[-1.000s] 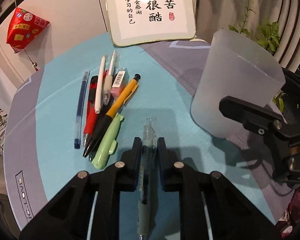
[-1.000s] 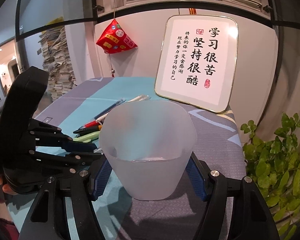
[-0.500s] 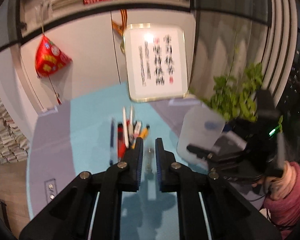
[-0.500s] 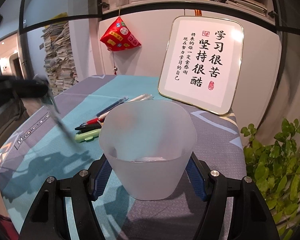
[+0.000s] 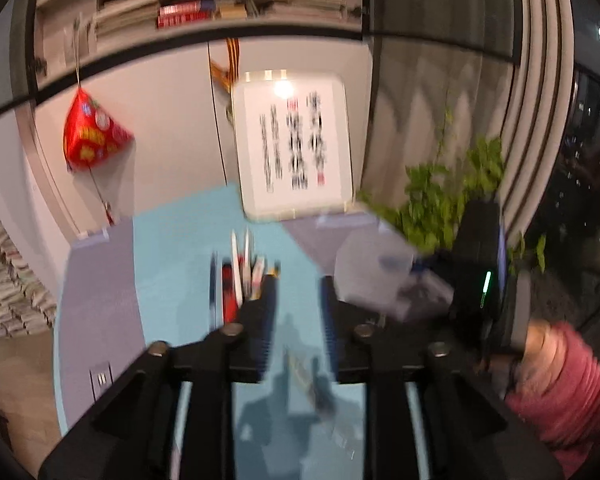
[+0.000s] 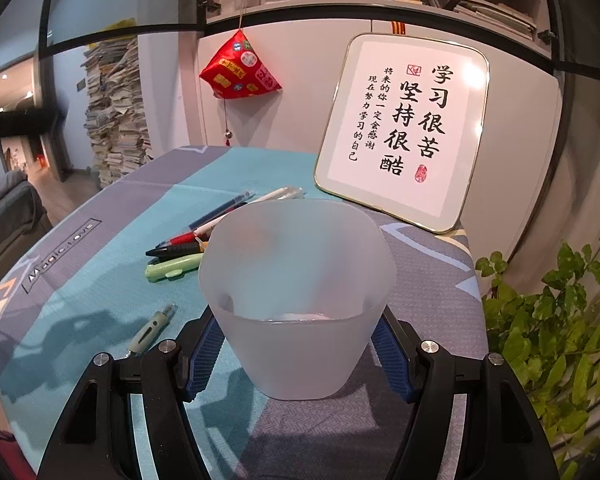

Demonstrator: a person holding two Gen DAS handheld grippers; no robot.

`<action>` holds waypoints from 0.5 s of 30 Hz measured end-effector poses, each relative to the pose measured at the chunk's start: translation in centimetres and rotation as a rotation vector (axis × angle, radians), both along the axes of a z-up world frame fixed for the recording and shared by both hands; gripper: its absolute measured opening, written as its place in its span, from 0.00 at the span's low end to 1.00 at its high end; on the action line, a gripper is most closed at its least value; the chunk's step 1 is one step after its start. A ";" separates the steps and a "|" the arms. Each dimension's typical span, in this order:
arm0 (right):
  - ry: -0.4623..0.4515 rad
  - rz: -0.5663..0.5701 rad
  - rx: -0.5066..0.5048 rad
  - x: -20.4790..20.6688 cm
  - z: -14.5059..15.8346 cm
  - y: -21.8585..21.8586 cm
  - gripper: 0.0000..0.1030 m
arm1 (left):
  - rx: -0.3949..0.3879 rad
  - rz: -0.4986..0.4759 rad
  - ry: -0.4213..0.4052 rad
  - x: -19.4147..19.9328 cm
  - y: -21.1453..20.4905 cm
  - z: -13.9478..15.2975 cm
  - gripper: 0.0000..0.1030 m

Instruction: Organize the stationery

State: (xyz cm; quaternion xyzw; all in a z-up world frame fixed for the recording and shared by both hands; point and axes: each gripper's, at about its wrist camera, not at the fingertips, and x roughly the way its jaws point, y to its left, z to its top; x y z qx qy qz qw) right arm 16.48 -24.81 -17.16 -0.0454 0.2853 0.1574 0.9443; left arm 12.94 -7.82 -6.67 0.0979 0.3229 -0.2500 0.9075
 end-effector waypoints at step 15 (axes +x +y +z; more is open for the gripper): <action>0.003 0.001 0.009 0.0 0.1 -0.1 0.68 | 0.223 -0.130 0.296 -6.2 -2.6 -11.6 0.33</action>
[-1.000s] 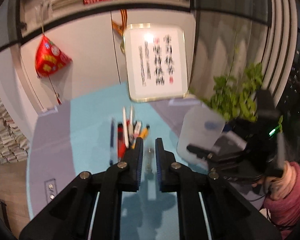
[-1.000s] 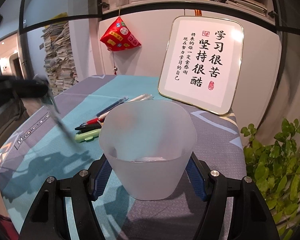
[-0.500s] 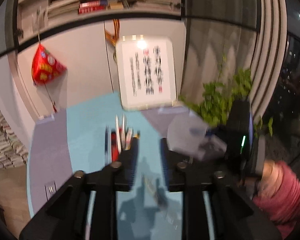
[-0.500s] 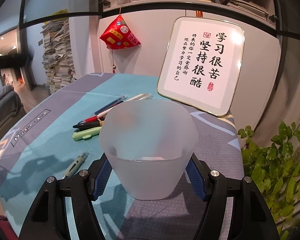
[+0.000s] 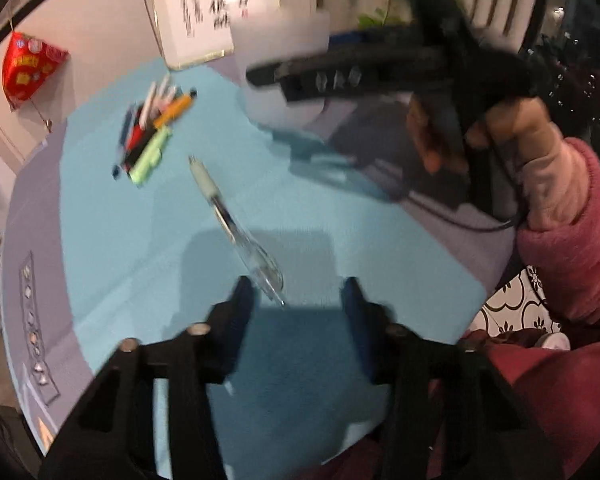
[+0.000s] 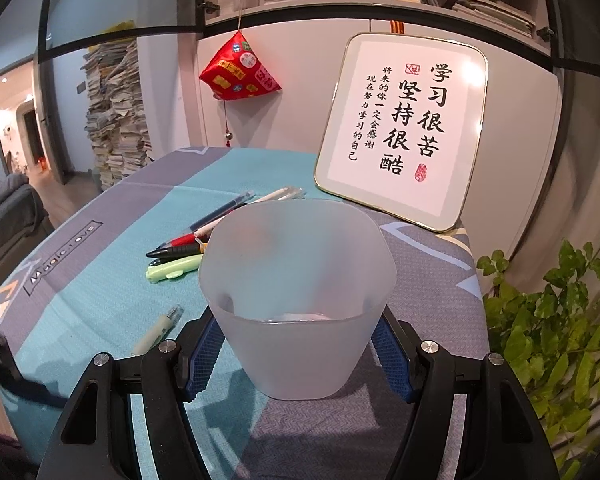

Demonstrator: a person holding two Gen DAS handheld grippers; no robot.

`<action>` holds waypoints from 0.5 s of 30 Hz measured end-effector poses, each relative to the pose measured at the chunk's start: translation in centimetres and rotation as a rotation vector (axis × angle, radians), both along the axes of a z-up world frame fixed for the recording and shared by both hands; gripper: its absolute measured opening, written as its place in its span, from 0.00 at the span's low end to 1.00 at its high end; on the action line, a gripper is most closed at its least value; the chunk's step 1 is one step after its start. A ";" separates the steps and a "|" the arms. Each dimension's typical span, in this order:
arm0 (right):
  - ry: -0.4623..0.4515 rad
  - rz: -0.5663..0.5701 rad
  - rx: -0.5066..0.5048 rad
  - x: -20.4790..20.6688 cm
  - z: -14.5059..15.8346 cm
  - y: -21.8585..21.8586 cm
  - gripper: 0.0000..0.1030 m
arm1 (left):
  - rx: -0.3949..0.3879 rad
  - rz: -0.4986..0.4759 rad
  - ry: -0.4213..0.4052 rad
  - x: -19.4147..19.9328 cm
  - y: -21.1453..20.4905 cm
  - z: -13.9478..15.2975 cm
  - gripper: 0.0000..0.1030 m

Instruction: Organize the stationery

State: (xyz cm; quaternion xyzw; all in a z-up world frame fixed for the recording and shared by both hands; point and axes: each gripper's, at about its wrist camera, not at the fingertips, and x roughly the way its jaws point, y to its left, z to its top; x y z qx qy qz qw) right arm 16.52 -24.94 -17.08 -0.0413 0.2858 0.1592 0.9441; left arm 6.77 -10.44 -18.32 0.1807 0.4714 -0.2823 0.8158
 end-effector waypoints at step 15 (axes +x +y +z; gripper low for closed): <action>-0.007 -0.012 -0.022 0.1 0.1 0.2 0.68 | -0.054 0.108 -0.041 1.1 1.5 0.8 0.12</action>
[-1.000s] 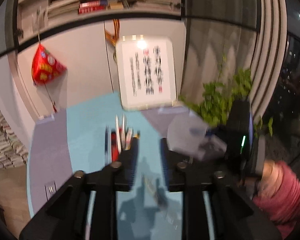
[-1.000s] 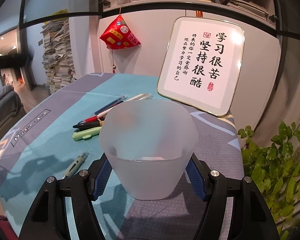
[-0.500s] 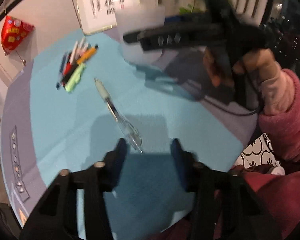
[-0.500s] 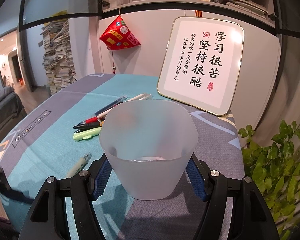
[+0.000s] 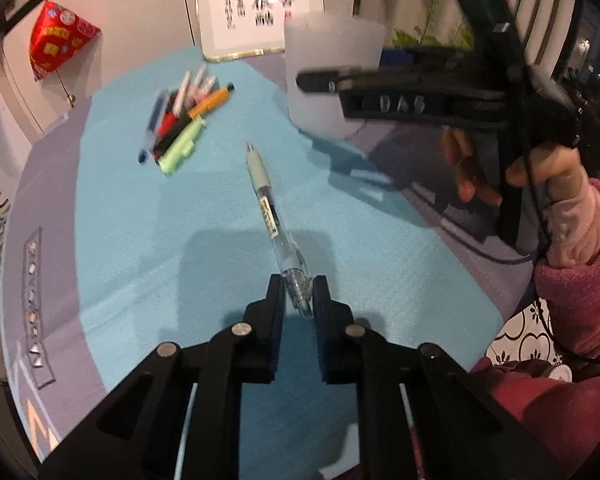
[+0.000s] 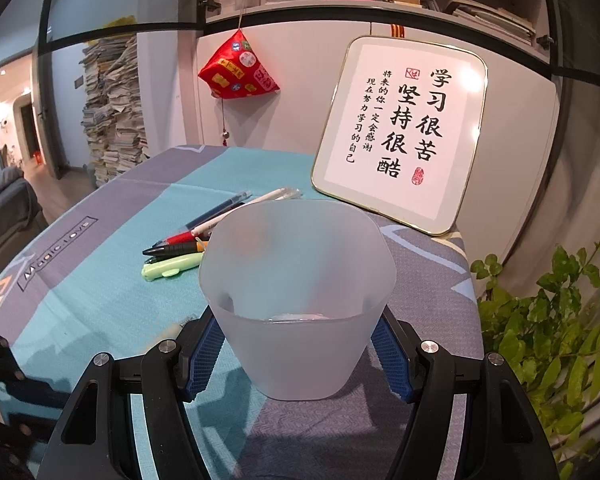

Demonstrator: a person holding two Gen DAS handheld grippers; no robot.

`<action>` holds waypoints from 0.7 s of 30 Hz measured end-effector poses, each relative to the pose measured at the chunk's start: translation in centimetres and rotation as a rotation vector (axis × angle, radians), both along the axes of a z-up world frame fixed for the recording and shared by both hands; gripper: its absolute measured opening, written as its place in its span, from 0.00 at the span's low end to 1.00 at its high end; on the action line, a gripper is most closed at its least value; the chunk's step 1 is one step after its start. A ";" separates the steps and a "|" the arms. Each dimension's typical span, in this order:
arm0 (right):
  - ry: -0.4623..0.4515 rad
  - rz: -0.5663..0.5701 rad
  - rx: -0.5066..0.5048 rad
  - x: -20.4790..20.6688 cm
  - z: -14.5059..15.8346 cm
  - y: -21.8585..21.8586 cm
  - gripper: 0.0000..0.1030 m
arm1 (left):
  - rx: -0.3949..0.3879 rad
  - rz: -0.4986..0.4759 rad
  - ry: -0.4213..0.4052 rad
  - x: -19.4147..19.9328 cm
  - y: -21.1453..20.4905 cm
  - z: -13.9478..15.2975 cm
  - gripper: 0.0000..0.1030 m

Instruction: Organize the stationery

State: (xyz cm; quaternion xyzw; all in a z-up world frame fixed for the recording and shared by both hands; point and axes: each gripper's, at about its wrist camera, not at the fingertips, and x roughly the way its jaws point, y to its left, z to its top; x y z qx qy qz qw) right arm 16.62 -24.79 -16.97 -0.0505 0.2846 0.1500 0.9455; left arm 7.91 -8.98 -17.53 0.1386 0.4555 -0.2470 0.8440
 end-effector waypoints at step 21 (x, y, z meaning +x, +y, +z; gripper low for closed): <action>0.006 0.002 0.020 0.0 -0.2 -0.3 0.68 | -0.115 -0.022 -0.351 1.7 -0.1 12.9 0.05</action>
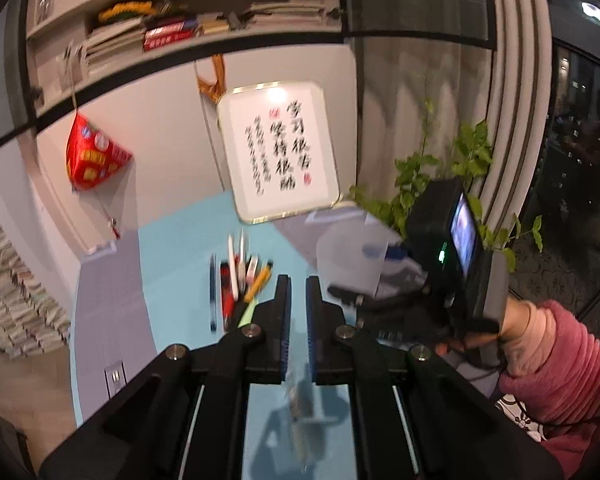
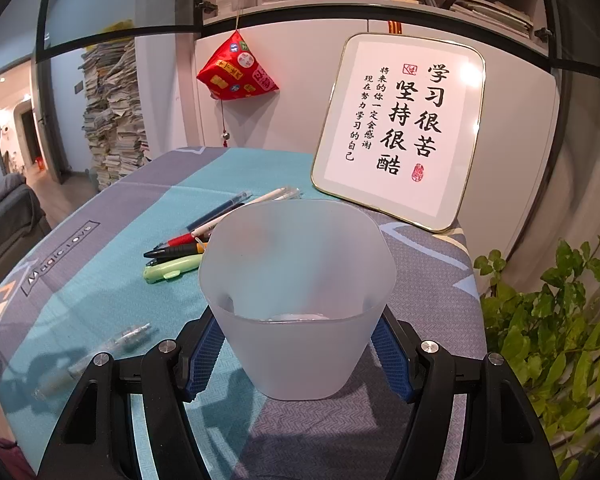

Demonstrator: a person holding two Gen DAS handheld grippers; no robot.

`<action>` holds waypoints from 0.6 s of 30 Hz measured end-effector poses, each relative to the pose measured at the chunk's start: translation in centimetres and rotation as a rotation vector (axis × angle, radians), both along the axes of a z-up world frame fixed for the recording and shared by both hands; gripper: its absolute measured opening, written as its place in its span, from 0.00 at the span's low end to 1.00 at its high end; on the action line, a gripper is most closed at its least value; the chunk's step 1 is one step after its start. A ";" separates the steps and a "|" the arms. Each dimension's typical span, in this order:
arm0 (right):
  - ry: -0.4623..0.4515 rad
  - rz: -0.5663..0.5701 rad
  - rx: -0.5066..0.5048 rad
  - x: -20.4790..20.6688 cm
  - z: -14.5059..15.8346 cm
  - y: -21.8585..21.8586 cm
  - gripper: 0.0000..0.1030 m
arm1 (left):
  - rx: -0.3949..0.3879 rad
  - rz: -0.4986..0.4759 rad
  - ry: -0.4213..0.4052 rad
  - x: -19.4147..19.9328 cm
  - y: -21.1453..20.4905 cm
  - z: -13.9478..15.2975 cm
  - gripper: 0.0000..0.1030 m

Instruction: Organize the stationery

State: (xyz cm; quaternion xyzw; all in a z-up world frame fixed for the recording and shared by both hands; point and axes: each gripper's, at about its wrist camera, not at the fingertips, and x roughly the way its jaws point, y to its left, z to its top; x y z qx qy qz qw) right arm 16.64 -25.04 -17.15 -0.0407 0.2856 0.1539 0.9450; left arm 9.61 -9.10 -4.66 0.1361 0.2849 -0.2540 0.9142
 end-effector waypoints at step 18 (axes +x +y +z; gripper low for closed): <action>0.000 0.002 -0.001 0.1 0.0 0.0 0.68 | 0.245 0.058 0.322 5.2 -0.6 -13.1 0.31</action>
